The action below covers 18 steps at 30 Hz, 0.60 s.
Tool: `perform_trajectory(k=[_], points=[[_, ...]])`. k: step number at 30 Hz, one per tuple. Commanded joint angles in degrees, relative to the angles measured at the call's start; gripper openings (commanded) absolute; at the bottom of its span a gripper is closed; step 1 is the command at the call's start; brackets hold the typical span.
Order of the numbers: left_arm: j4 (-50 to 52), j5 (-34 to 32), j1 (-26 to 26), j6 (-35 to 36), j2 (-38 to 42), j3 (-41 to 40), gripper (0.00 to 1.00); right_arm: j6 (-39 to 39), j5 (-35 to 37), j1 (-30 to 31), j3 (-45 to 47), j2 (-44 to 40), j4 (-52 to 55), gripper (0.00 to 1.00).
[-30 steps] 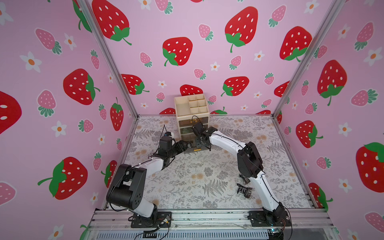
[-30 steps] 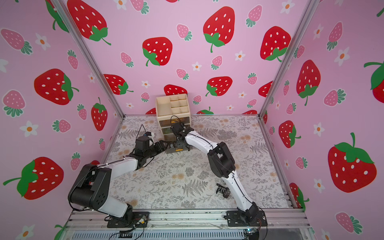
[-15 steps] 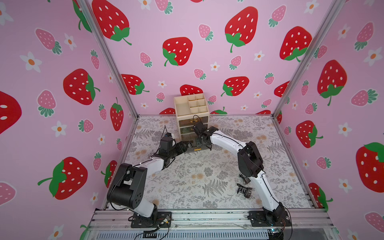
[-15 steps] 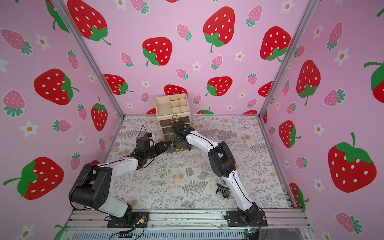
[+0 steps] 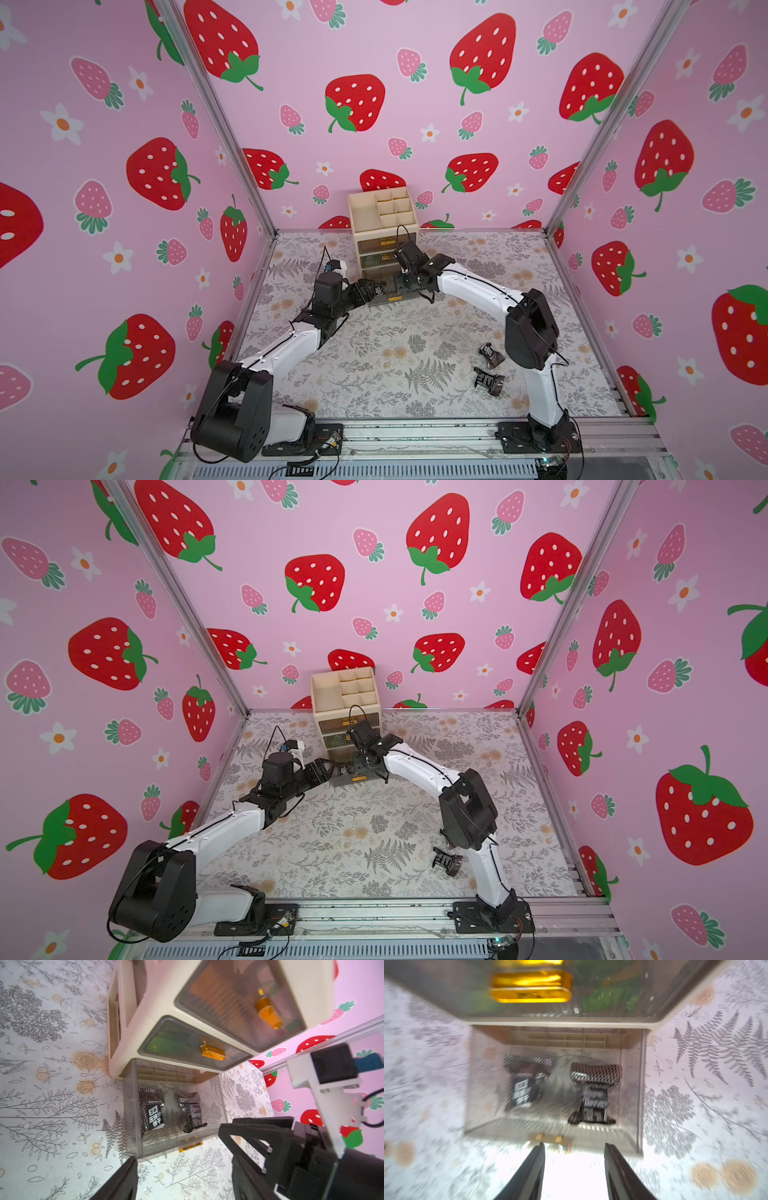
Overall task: Place the cookies into the drawer by color
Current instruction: Place the cookie in the drawer, then pick up the cookie at the center of the board.
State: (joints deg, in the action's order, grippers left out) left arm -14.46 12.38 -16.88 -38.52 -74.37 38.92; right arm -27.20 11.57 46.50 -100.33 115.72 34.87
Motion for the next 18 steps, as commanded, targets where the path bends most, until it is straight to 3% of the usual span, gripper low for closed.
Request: perform_trajectory(k=[1, 4, 9, 15, 18], points=[[3.19, 1.02, -2.00, 1.20, 3.56, -2.20, 0.75, -1.62, -4.41, 0.43, 7.49, -7.85, -2.52, 0.51], [2.72, 1.71, -6.73, 2.06, 7.46, -4.60, 0.76, -4.05, -6.78, 0.33, 17.63, -15.92, -4.01, 0.54], [0.69, 4.00, -18.03, 4.54, 9.72, -5.45, 0.87, -9.54, -5.78, -0.28, 36.58, -29.56, -4.68, 0.61], [6.33, -9.13, -33.30, 5.26, 8.62, -2.64, 0.90, -14.88, -2.53, -6.15, 54.90, -43.69, -3.13, 0.63], [4.68, -9.39, -36.58, 3.44, 5.63, -2.38, 0.89, -16.28, -2.06, -9.17, 60.60, -49.88, -1.04, 0.63]])
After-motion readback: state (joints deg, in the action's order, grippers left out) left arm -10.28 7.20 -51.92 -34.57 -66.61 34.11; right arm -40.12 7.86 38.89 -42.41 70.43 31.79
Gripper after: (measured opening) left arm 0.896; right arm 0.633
